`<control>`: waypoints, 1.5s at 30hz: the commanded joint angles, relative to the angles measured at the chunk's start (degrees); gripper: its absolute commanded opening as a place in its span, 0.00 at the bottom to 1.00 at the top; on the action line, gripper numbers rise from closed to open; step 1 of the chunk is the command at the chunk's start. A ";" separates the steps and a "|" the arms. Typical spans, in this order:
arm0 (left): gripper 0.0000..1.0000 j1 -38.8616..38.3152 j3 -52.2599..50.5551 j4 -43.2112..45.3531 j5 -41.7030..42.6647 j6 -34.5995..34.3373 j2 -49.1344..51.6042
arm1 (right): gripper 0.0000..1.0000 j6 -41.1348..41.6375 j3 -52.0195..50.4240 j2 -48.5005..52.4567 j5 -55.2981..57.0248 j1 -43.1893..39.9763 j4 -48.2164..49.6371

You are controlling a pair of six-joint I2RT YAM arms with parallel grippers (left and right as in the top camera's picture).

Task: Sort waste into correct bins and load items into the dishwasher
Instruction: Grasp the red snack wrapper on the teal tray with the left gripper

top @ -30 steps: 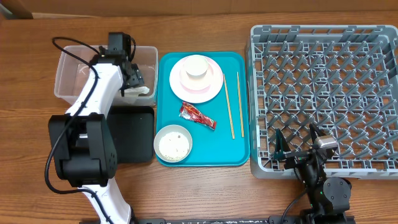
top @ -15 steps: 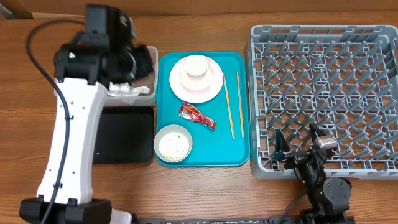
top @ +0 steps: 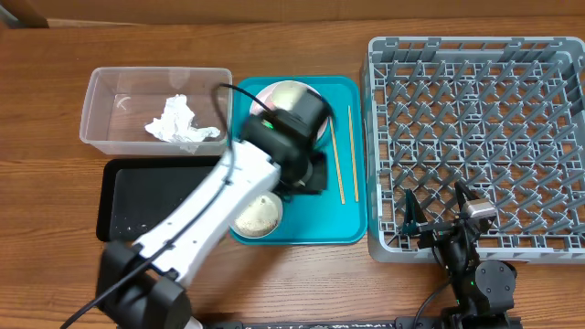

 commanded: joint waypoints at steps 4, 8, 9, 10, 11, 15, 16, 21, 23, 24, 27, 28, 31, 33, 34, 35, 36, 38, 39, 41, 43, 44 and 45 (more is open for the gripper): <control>0.50 -2.10 -4.81 9.38 -10.93 -14.10 4.13 | 1.00 0.02 -0.57 -0.61 0.50 0.09 0.39; 0.35 0.11 -4.81 11.65 -11.34 -18.29 6.91 | 1.00 0.04 -0.57 -0.61 0.50 0.09 0.37; 0.34 0.59 -4.81 11.78 -11.39 -19.37 7.80 | 1.00 0.04 -0.57 -0.61 0.50 0.09 0.37; 0.34 0.92 -4.81 11.85 -11.39 -20.11 8.61 | 1.00 0.04 -0.57 -0.61 0.50 0.09 0.37; 0.34 1.20 -4.81 11.96 -11.34 -20.90 9.44 | 1.00 0.04 -0.57 -0.61 0.50 0.09 0.39; 0.38 2.10 -4.81 12.72 -11.32 -21.64 12.22 | 1.00 0.04 -0.57 -0.61 0.50 0.09 0.37; 0.40 2.25 -4.81 12.98 -11.30 -21.68 12.74 | 1.00 0.02 -0.57 -0.61 0.50 0.09 0.37; 0.42 2.58 -4.81 15.10 -11.34 -21.73 15.21 | 1.00 0.04 -0.57 -0.61 0.50 0.09 0.37; 0.36 2.58 -4.81 15.72 -11.34 -21.73 16.09 | 1.00 0.04 -0.57 -0.61 0.50 0.09 0.37; 0.33 2.58 -4.81 15.76 -11.34 -21.73 16.44 | 1.00 0.04 -0.57 -0.61 0.50 0.09 0.37; 0.20 2.62 -4.81 15.67 -11.32 -21.73 16.79 | 1.00 0.04 -0.57 -0.61 0.50 0.09 0.37; 0.17 2.62 -4.79 15.65 -11.32 -21.70 16.76 | 1.00 0.04 -0.57 -0.61 0.50 0.09 0.37; 0.14 2.62 -4.63 15.67 -11.08 -21.51 16.70 | 1.00 0.04 -0.57 -0.61 0.50 0.09 0.37; 0.08 2.62 -4.61 15.56 -10.62 -21.49 16.70 | 1.00 0.04 -0.57 -0.61 0.50 0.09 0.37; 0.04 2.64 -4.55 15.43 -10.23 -21.51 16.70 | 1.00 0.02 -0.57 -0.61 0.50 0.09 0.37; 0.04 2.67 -4.33 15.21 -9.68 -21.38 16.63 | 1.00 0.04 -0.57 -0.61 0.50 0.09 0.37; 0.04 2.69 -4.00 15.21 -9.29 -20.63 16.57 | 1.00 0.04 -0.57 -0.61 0.50 0.09 0.37; 0.04 2.71 -2.97 14.58 -8.41 -19.10 16.13 | 1.00 0.04 -0.57 -0.61 0.50 0.09 0.37; 0.04 2.84 -2.01 13.66 -8.26 -18.91 15.76 | 1.00 0.04 -0.57 -0.61 0.50 0.09 0.37; 0.04 3.17 0.09 11.10 -8.26 -18.93 14.91 | 1.00 0.04 -0.57 -0.61 0.50 0.09 0.39; 0.04 3.80 3.15 7.37 -8.33 -18.88 13.86 | 1.00 0.04 -0.57 -0.61 0.50 0.09 0.37; 0.04 4.22 4.79 5.38 -8.55 -18.67 13.40 | 1.00 0.04 -0.57 -0.61 0.50 0.09 0.37; 0.04 4.79 6.78 3.17 -8.81 -17.77 12.87 | 1.00 0.04 -0.57 -0.61 0.50 0.09 0.37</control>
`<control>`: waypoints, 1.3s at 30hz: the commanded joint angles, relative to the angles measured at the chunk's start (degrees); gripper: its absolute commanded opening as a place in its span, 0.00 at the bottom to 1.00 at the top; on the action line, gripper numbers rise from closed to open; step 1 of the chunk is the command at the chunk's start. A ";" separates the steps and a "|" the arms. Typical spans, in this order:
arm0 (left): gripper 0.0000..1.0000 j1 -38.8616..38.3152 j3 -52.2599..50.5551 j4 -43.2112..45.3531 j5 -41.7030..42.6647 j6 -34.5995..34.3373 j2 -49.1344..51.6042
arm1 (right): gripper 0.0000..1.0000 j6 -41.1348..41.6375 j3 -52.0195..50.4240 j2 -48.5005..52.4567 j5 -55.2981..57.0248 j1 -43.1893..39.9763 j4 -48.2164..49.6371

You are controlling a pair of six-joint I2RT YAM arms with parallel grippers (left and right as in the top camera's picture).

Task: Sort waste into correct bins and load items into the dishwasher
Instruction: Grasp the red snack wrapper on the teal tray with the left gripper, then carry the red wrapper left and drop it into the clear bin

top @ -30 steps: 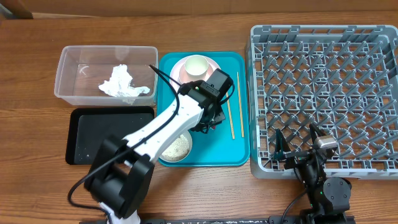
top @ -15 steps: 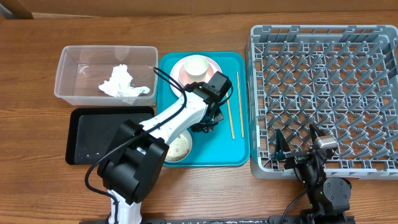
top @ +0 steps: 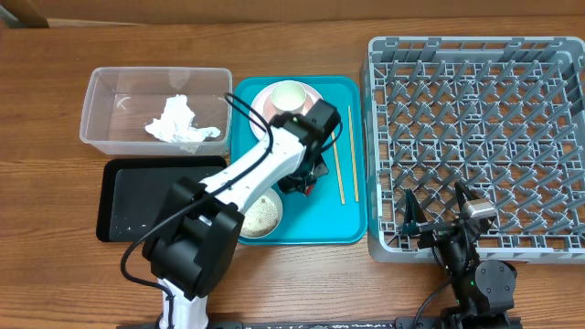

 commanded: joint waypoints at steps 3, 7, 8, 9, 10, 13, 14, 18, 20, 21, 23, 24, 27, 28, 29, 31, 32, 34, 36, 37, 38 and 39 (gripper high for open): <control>0.04 4.00 10.62 -7.58 -0.96 2.86 -4.35 | 1.00 0.04 -0.57 -0.61 0.50 0.09 0.39; 0.04 8.41 14.91 -9.27 -1.20 7.28 -5.31 | 1.00 0.04 -0.57 -0.61 0.50 0.09 0.37; 0.04 9.90 15.61 -9.16 -1.36 8.81 -5.33 | 1.00 0.02 -0.57 -0.61 0.50 0.09 0.37; 0.04 11.28 15.91 -8.81 -1.33 9.97 -5.31 | 1.00 0.04 -0.57 -0.61 0.50 0.09 0.39; 0.04 12.74 15.91 -8.39 -1.22 10.84 -5.31 | 1.00 0.04 -0.57 -0.61 0.50 0.09 0.37; 0.04 17.53 15.91 -8.39 -1.01 10.97 -5.29 | 1.00 0.04 -0.57 -0.61 0.50 0.09 0.37; 0.04 19.37 15.91 -8.41 -0.74 10.97 -5.29 | 1.00 0.04 -0.57 -0.61 0.50 0.09 0.39; 0.04 25.07 15.89 -8.46 -0.72 10.97 -5.29 | 1.00 0.04 -0.57 -0.61 0.50 0.09 0.37; 0.04 27.17 15.87 -8.46 -0.74 10.97 -5.27 | 1.00 0.04 -0.57 -0.61 0.50 0.09 0.37; 0.04 28.04 15.87 -8.44 -0.85 11.08 -5.27 | 1.00 0.04 -0.57 -0.61 0.50 0.09 0.39; 0.05 29.16 15.87 -8.39 -1.46 11.23 -5.18 | 1.00 0.04 -0.57 -0.61 0.50 0.09 0.39; 0.05 29.53 15.82 -8.41 -2.14 11.23 -5.16 | 1.00 0.04 -0.57 -0.61 0.50 0.09 0.37; 0.05 29.81 14.97 -7.76 -6.32 11.19 -5.11 | 1.00 0.04 -0.57 -0.61 0.50 0.09 0.39; 0.05 29.81 14.53 -7.26 -7.56 11.19 -5.11 | 1.00 0.04 -0.57 -0.61 0.50 0.09 0.39; 0.07 29.77 14.08 -6.75 -8.44 11.19 -5.11 | 1.00 0.04 -0.57 -0.61 0.50 0.09 0.39; 0.08 29.75 13.20 -5.55 -8.92 11.74 -5.01 | 1.00 0.04 -0.57 -0.61 0.50 0.09 0.37; 0.08 29.75 12.83 -4.90 -8.85 12.52 -4.90 | 1.00 0.04 -0.57 -0.61 0.50 0.09 0.37; 0.09 29.75 11.69 -3.28 -8.87 13.62 -4.83 | 1.00 0.04 -0.57 -0.61 0.50 0.09 0.37; 0.13 29.75 10.25 -1.29 -8.85 13.94 -4.83 | 1.00 0.04 -0.57 -0.61 0.50 0.09 0.37; 0.16 29.75 9.55 -0.39 -8.85 13.94 -4.83 | 1.00 0.04 -0.57 -0.61 0.50 0.09 0.37; 0.20 29.75 8.87 0.39 -8.85 13.97 -4.83 | 1.00 0.04 -0.57 -0.61 0.50 0.09 0.37; 0.25 29.75 8.31 1.05 -8.85 13.97 -4.83 | 1.00 0.04 -0.57 -0.61 0.50 0.09 0.37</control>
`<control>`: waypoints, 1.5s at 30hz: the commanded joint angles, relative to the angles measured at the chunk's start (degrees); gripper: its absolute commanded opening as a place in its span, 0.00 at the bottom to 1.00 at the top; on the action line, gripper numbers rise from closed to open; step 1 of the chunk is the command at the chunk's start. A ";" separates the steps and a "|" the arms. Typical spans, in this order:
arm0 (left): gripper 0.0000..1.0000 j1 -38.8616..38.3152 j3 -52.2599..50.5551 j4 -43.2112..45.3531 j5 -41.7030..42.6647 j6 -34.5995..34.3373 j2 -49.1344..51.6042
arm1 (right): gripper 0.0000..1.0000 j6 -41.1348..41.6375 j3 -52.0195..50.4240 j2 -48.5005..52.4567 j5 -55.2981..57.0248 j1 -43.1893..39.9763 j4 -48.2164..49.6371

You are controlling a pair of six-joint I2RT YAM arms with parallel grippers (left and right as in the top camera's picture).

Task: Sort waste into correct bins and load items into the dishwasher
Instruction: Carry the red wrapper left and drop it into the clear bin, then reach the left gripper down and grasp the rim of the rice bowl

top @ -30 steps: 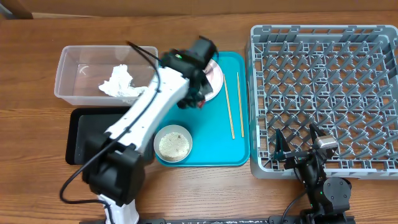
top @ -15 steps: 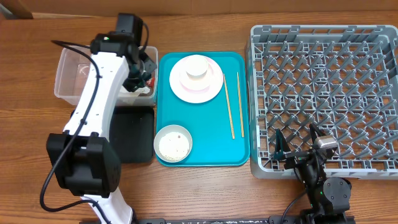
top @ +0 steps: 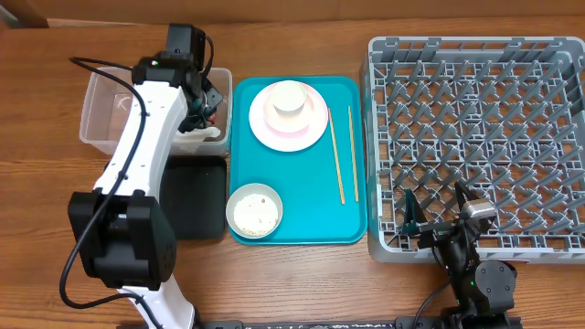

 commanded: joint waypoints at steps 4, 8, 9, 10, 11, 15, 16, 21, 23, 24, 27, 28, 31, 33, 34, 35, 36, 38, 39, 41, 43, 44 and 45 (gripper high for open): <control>0.38 -0.11 -2.08 2.34 -1.44 4.22 -0.17 | 1.00 0.02 -0.57 -0.61 0.50 0.11 0.37; 0.41 -0.11 1.68 0.50 1.22 12.22 -0.57 | 1.00 0.00 -0.57 -0.61 0.50 0.11 0.39; 0.41 -0.13 3.10 -1.07 2.84 13.62 -0.72 | 1.00 0.00 -0.57 -0.61 0.50 0.11 0.37; 0.39 -0.13 4.92 -3.45 5.73 15.12 -0.94 | 1.00 0.02 -0.57 -0.61 0.50 0.11 0.37; 0.36 -0.13 6.43 -5.77 9.22 16.55 -1.14 | 1.00 0.02 -0.57 -0.61 0.50 0.11 0.37; 0.04 -0.17 9.35 -14.71 36.44 29.27 -1.86 | 1.00 0.02 -0.57 -0.61 0.50 0.11 0.37; 0.04 -0.33 9.35 -17.29 43.56 33.51 -1.86 | 1.00 0.02 -0.57 -0.61 0.50 0.11 0.37; 0.04 -2.49 9.05 -27.78 51.25 42.66 -1.86 | 1.00 0.02 -0.57 -0.61 0.50 0.11 0.37; 0.04 -4.07 9.05 -31.65 50.95 45.53 -1.86 | 1.00 0.00 -0.57 -0.61 0.50 0.11 0.39; 0.04 -4.85 9.05 -33.42 50.95 46.77 -1.86 | 1.00 0.02 -0.57 -0.61 0.50 0.11 0.37; 0.04 -7.69 9.05 -38.16 50.93 50.56 -1.86 | 1.00 0.02 -0.57 -0.61 0.50 0.11 0.37; 0.04 -8.68 9.05 -39.28 50.77 51.74 -1.86 | 1.00 0.02 -0.57 -0.61 0.50 0.11 0.39; 0.04 -12.63 8.81 -39.71 47.32 51.30 -1.86 | 1.00 0.02 -0.57 -0.61 0.50 0.11 0.37; 0.04 -15.37 8.57 -39.69 44.06 49.11 -1.86 | 1.00 0.02 -0.57 -0.61 0.50 0.11 0.37; 0.04 -17.07 8.44 -39.71 41.46 47.67 -1.86 | 1.00 0.02 -0.57 -0.61 0.50 0.11 0.37; 0.04 -18.91 8.37 -39.71 38.34 45.83 -1.86 | 1.00 0.02 -0.57 -0.61 0.50 0.11 0.39; 0.04 -20.33 8.28 -39.71 35.78 44.04 -1.86 | 1.00 0.02 -0.57 -0.61 0.50 0.11 0.37; 0.04 -24.17 7.82 -39.71 28.87 38.03 -1.86 | 1.00 0.02 -0.57 -0.61 0.50 0.11 0.37; 0.04 -26.40 7.61 -39.71 24.79 34.64 -1.86 | 1.00 0.02 -0.57 -0.61 0.50 0.11 0.37; 0.04 -30.45 7.08 -39.71 17.27 28.50 -1.86 | 1.00 0.02 -0.57 -0.61 0.50 0.11 0.37; 0.04 -33.90 6.80 -39.71 11.67 23.67 -1.86 | 1.00 0.02 -0.57 -0.61 0.50 0.11 0.37; 0.05 -35.65 6.64 -39.67 8.94 21.24 -1.86 | 1.00 0.02 -0.57 -0.61 0.50 0.11 0.37; 0.07 -36.89 6.56 -39.63 6.88 19.37 -1.86 | 1.00 0.02 -0.57 -0.61 0.50 0.11 0.37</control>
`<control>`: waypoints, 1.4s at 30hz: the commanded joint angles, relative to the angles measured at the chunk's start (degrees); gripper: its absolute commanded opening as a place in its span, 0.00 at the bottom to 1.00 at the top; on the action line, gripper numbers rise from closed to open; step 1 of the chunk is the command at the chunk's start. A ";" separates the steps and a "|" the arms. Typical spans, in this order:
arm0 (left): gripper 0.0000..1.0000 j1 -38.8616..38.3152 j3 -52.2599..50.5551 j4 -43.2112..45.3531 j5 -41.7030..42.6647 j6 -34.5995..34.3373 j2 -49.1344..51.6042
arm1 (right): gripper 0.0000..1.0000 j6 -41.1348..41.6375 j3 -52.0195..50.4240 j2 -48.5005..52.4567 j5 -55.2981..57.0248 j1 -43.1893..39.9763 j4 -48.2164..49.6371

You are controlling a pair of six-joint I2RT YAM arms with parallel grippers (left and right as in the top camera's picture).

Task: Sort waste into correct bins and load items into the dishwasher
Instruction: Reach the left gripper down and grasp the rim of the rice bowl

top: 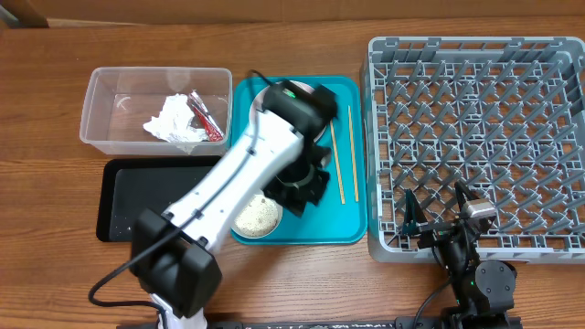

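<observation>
My left gripper hangs over the middle of the teal tray, its dark fingers spread and nothing visible between them. Under and beside the arm, a small bowl sits at the tray's front left. A pink plate with a cup peeks out behind the wrist. Two chopsticks lie along the tray's right side. A red wrapper lies in the clear bin next to crumpled tissue. My right gripper rests open at the front edge of the grey dish rack.
A black tray lies in front of the clear bin, left of the teal tray. The dish rack fills the right half of the table. Bare wood shows at the far left and along the front edge.
My left gripper was over the clear bin's right end with the red wrapper. Now the wrapper lies in the bin and the gripper is back over the teal tray. The right arm is unchanged.
My left gripper was down over the teal tray's middle, then stood there on a small red item. Later it was over the clear bin with that item. Now the red wrapper rests beside the tissue and the gripper hangs over the tray again.
</observation>
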 commanded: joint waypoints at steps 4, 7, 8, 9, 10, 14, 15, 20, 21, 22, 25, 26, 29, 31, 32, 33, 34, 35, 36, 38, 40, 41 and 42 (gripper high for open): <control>0.22 -6.47 -0.76 0.00 -19.96 -18.93 -1.20 | 1.00 0.04 -0.57 -0.61 0.50 0.11 0.39; 0.29 -6.99 -0.81 0.31 -21.81 -22.67 -1.20 | 1.00 0.02 -0.57 -0.61 0.50 0.11 0.42; 0.32 -6.99 -0.87 0.85 -21.84 -22.99 -1.20 | 1.00 0.02 -0.57 -0.61 0.50 0.11 0.39; 0.33 -6.97 -0.87 1.27 -21.84 -23.17 -1.20 | 1.00 0.04 -0.57 -0.61 0.50 0.11 0.39; 0.33 -6.91 -0.98 2.23 -21.81 -23.12 -1.20 | 1.00 0.04 -0.57 -0.61 0.50 0.11 0.39; 0.27 -6.88 -1.73 4.98 -20.72 -23.06 -1.20 | 1.00 0.04 -0.57 -0.61 0.50 0.11 0.42; 0.27 -6.88 -2.01 5.38 -20.70 -23.06 -1.20 | 1.00 0.04 -0.57 -0.61 0.50 0.11 0.42; 0.27 -6.86 -4.42 7.63 -20.76 -23.08 -1.20 | 1.00 0.02 -0.57 -0.61 0.50 0.11 0.42; 0.27 -6.86 -5.01 8.17 -20.79 -23.08 -1.20 | 1.00 0.04 -0.57 -0.61 0.50 0.11 0.39; 0.27 -6.86 -5.86 8.92 -20.83 -23.08 -1.20 | 1.00 0.04 -0.57 -0.61 0.50 0.11 0.39; 0.28 -6.56 -7.82 10.54 -21.27 -23.10 -1.20 | 1.00 0.04 -0.57 -0.61 0.50 0.11 0.42; 0.28 -6.40 -8.48 11.26 -21.24 -23.10 -1.20 | 1.00 0.04 -0.57 -0.61 0.50 0.11 0.39; 0.29 -5.73 -10.62 13.57 -21.22 -23.12 -1.20 | 1.00 0.04 -0.57 -0.61 0.50 0.11 0.39; 0.29 -4.98 -12.15 15.10 -21.22 -23.10 -1.20 | 1.00 0.04 -0.57 -0.61 0.50 0.11 0.39; 0.29 -4.61 -12.81 15.61 -21.22 -23.10 -1.20 | 1.00 0.04 -0.57 -0.61 0.50 0.11 0.39; 0.29 -4.24 -13.46 16.17 -21.20 -23.10 -1.20 | 1.00 0.02 -0.57 -0.61 0.50 0.11 0.42; 0.28 -3.80 -14.14 16.70 -21.18 -23.12 -1.20 | 1.00 0.04 -0.57 -0.61 0.50 0.11 0.39; 0.28 -3.39 -14.71 17.25 -21.16 -23.10 -1.20 | 1.00 0.04 -0.57 -0.61 0.50 0.11 0.39; 0.28 -2.93 -15.30 17.79 -21.05 -23.10 -1.20 | 1.00 0.02 -0.57 -0.61 0.50 0.11 0.42; 0.28 -2.08 -16.52 19.39 -20.96 -23.10 -1.20 | 1.00 0.02 -0.57 -0.61 0.50 0.11 0.39; 0.28 -1.60 -17.86 21.35 -20.50 -23.10 -1.20 | 1.00 0.04 -0.57 -0.61 0.50 0.11 0.39; 0.28 -1.49 -18.51 22.27 -20.13 -23.08 -1.20 | 1.00 0.04 -0.57 -0.61 0.50 0.11 0.39; 0.28 -1.42 -19.43 23.52 -19.67 -23.06 -1.20 | 1.00 0.02 -0.57 -0.61 0.50 0.11 0.39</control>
